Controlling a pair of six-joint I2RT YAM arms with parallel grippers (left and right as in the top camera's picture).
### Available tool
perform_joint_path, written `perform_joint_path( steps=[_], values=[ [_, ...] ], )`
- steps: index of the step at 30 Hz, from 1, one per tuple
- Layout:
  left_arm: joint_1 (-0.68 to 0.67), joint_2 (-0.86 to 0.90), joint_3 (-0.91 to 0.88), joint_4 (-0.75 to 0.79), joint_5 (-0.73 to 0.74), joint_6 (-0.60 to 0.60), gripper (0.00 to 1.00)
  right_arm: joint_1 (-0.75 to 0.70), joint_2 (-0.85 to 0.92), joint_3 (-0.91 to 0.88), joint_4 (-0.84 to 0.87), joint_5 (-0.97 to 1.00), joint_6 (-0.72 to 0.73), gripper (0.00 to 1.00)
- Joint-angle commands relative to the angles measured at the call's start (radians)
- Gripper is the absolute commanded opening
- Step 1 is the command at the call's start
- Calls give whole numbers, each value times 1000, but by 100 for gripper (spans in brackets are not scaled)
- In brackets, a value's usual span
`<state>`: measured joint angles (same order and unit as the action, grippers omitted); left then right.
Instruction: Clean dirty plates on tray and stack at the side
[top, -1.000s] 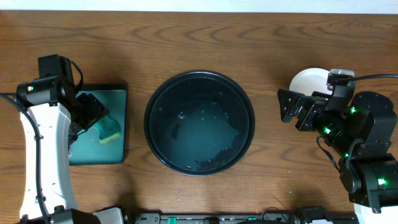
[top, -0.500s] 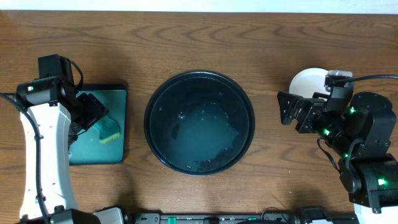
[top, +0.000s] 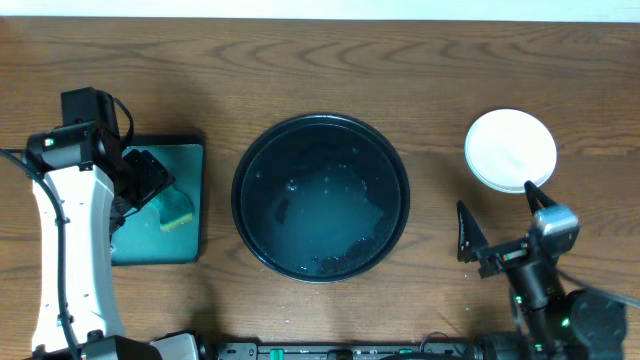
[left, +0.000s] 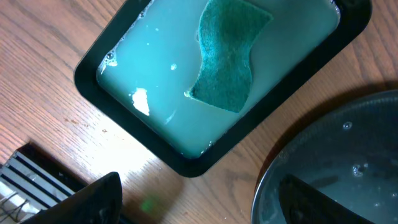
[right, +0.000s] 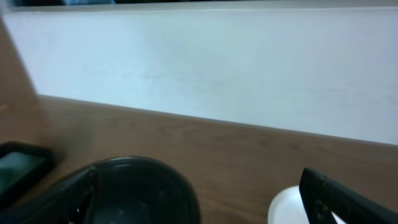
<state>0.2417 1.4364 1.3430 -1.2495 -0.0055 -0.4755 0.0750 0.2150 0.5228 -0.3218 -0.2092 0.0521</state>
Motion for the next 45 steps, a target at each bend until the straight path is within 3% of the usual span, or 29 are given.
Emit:
perform_joint_path(
  steps=[1,5,18,24,30,45],
  values=[
    [4,2,-2,-3,-6,-16,81,-16,-116,-151,92,22,19,99],
    [4,2,-2,-3,-6,-16,81,-17,-212,-287,223,22,41,99],
    [4,2,-2,-3,-6,-16,81,-24,-209,-512,504,67,48,99],
    [4,2,-2,-3,-6,-16,81,-52,-209,-517,470,66,21,99],
    [4,2,-2,-3,-6,-16,81,-68,-209,-517,263,68,13,99],
    [4,2,-2,-3,-6,-16,81,-70,-209,-517,258,70,-8,99]
  ],
)
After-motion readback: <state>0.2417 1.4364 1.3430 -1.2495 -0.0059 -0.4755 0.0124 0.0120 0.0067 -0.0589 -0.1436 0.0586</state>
